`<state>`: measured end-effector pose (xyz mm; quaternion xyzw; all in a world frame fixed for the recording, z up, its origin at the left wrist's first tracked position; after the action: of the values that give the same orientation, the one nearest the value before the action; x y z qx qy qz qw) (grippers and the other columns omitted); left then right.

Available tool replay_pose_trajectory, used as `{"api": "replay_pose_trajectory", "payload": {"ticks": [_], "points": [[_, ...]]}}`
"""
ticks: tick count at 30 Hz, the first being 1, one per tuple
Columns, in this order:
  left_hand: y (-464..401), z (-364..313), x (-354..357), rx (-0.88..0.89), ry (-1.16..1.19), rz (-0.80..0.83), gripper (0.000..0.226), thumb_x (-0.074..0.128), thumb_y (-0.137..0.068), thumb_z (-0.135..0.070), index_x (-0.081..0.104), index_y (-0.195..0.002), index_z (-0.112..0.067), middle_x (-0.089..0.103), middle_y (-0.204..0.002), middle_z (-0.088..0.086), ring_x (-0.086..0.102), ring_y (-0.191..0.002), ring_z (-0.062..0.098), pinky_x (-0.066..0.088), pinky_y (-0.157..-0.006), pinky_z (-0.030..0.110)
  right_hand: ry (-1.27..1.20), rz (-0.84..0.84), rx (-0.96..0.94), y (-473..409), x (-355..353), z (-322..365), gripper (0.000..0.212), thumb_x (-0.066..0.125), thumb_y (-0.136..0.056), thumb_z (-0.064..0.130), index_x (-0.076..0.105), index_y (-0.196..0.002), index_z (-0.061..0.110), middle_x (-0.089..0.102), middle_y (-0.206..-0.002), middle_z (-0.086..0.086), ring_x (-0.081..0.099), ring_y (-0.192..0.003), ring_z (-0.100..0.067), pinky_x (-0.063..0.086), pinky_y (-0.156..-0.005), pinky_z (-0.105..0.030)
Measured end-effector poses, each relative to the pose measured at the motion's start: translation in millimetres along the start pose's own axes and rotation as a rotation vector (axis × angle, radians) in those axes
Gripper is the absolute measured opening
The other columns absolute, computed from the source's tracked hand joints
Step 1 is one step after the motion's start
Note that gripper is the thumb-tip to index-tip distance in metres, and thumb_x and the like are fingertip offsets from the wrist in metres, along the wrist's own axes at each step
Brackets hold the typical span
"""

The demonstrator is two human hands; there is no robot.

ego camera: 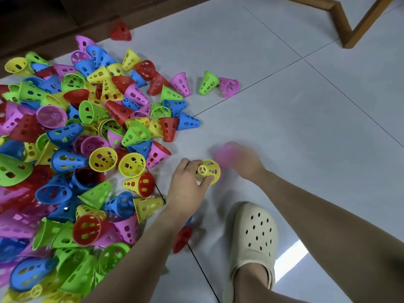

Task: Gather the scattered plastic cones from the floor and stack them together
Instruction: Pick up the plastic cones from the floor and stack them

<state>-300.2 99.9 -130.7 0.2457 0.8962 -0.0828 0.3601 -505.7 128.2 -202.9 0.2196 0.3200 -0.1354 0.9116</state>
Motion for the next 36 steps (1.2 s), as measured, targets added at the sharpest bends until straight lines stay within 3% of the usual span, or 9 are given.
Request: {"api": "replay_pose_trajectory", "payload": {"ticks": [4, 13, 17, 21, 25, 29, 31, 33, 36], "points": [[-17, 3, 26, -0.015, -0.05, 0.099, 0.036, 0.078, -0.082, -0.023, 0.066, -0.114, -0.011, 0.05, -0.101, 0.003, 0.058, -0.086, 0.024, 0.049, -0.085, 0.035, -0.06, -0.015, 0.014, 6, -1, 0, 0.033, 0.077, -0.075, 0.029, 0.064, -0.106, 0.029, 0.07, -0.092, -0.005, 0.065, -0.084, -0.028, 0.057, -0.076, -0.044], [-23, 19, 59, -0.02, -0.225, 0.278, 0.041, 0.073, -0.083, -0.028, 0.065, -0.122, -0.017, 0.053, -0.104, 0.008, 0.059, -0.094, 0.032, 0.049, -0.088, 0.038, 0.095, 0.06, -0.016, 8, 0, -1, 0.043, 0.072, -0.085, 0.024, 0.057, -0.125, 0.018, 0.066, -0.103, -0.005, 0.06, -0.094, -0.027, 0.05, -0.082, -0.035], [-15, 26, 57, -0.017, -0.223, 0.299, 0.051, 0.072, -0.087, -0.03, 0.058, -0.135, -0.019, 0.057, -0.11, 0.01, 0.059, -0.104, 0.032, 0.048, -0.093, 0.04, 0.104, 0.081, -0.001, 11, 0, -2, 0.057, 0.07, -0.087, 0.024, 0.048, -0.138, 0.016, 0.063, -0.121, -0.006, 0.058, -0.11, -0.027, 0.047, -0.092, -0.034], [2, 34, 20, 0.042, -0.316, 0.197, 0.049, 0.068, -0.091, -0.034, 0.058, -0.135, -0.017, 0.058, -0.113, 0.008, 0.056, -0.106, 0.031, 0.045, -0.095, 0.043, 0.108, 0.008, -0.061, 19, -4, 13, 0.063, 0.068, -0.09, 0.023, 0.042, -0.147, 0.016, 0.049, -0.146, -0.003, 0.044, -0.133, -0.02, 0.035, -0.106, -0.027], [24, 57, -55, -0.063, -0.388, -0.068, 0.04, 0.066, -0.09, -0.022, 0.061, -0.128, -0.012, 0.056, -0.12, 0.009, 0.051, -0.112, 0.03, 0.041, -0.098, 0.045, 0.031, -0.124, -0.222, 33, -10, 54, 0.048, 0.066, -0.089, 0.021, 0.053, -0.135, 0.017, 0.053, -0.134, 0.001, 0.048, -0.122, -0.014, 0.043, -0.104, -0.032], [41, 102, -95, -0.321, -0.358, -0.058, 0.05, 0.065, -0.082, -0.008, 0.055, -0.131, -0.011, 0.048, -0.135, 0.012, 0.04, -0.13, 0.032, 0.035, -0.111, 0.049, 0.095, -0.279, -0.478, 61, -7, 113, 0.033, 0.062, -0.086, 0.026, 0.064, -0.116, 0.013, 0.062, -0.117, -0.001, 0.055, -0.112, -0.017, 0.041, -0.099, -0.031], [43, 120, -98, -0.362, -0.374, 0.031, 0.054, 0.065, -0.083, -0.009, 0.052, -0.135, -0.013, 0.048, -0.139, 0.012, 0.038, -0.134, 0.032, 0.032, -0.115, 0.049, 0.077, -0.205, -0.538, 77, 12, 134, 0.03, 0.062, -0.086, 0.025, 0.065, -0.113, 0.012, 0.063, -0.112, -0.001, 0.056, -0.108, -0.017, 0.041, -0.096, -0.028], [41, 129, -93, -0.33, -0.404, 0.119, 0.06, 0.063, -0.086, -0.009, 0.046, -0.144, -0.015, 0.049, -0.142, 0.012, 0.041, -0.134, 0.033, 0.031, -0.116, 0.048, 0.038, -0.024, -0.53, 88, 45, 140, 0.034, 0.062, -0.087, 0.027, 0.063, -0.117, 0.012, 0.061, -0.115, -0.001, 0.055, -0.111, -0.017, 0.043, -0.097, -0.027], [32, 132, -83, -0.222, -0.449, 0.193, 0.07, 0.063, -0.089, -0.014, 0.036, -0.153, -0.022, 0.049, -0.147, 0.009, 0.044, -0.133, 0.034, 0.034, -0.115, 0.051, 0.232, 0.222, -0.496, 103, 102, 130, 0.051, 0.057, -0.089, 0.041, 0.056, -0.131, 0.011, 0.06, -0.124, -0.005, 0.054, -0.118, -0.024, 0.042, -0.103, -0.036]]}}
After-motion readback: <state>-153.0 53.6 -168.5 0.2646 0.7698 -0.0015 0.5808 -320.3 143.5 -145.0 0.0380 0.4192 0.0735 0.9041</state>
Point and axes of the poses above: each hand's wrist, its own y-axis away from the middle knuckle, its own x-axis out of the palm, z = x × y, the point moved 9 cm from there along -y, towards the middle knuckle
